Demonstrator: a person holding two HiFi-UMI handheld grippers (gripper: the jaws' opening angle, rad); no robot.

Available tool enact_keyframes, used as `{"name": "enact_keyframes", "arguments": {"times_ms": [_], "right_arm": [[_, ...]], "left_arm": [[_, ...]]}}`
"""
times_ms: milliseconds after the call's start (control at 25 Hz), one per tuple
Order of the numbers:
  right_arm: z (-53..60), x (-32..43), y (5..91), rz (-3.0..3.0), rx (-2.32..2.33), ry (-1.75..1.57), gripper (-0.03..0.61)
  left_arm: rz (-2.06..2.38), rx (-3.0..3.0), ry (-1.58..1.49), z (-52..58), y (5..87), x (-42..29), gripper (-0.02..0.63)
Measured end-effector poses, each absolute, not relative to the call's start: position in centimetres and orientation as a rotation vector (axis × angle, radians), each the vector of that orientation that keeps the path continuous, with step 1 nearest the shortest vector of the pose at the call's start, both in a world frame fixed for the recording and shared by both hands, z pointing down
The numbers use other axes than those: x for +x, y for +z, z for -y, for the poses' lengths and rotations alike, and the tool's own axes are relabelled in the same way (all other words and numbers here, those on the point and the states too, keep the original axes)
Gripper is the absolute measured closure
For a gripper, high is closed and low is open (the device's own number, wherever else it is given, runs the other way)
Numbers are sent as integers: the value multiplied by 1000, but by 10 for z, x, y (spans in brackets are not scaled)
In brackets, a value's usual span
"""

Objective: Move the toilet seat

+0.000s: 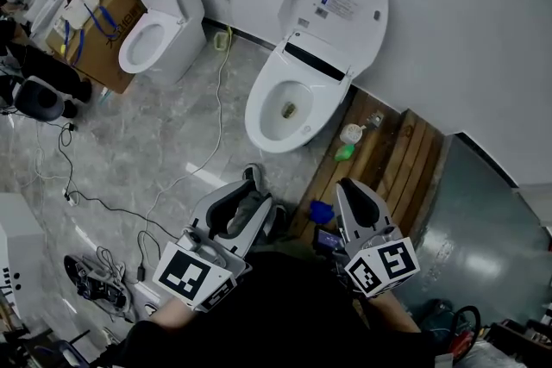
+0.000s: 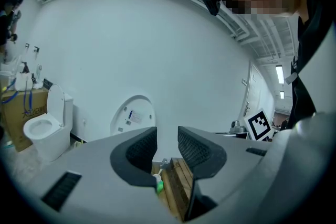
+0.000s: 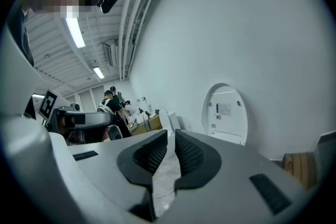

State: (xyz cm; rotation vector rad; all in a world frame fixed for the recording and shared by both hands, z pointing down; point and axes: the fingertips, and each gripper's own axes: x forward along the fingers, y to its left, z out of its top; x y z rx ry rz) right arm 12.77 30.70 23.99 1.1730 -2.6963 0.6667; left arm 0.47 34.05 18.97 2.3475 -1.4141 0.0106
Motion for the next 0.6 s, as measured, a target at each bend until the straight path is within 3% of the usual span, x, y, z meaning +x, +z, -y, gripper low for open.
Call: {"name": "enact_keyframes", "arguments": {"times_ms": [600], "right_arm": [[-223, 86, 263, 2597, 1219, 625, 529]], "left_arm": [[1329, 2331, 129, -247, 232, -44, 482]]}}
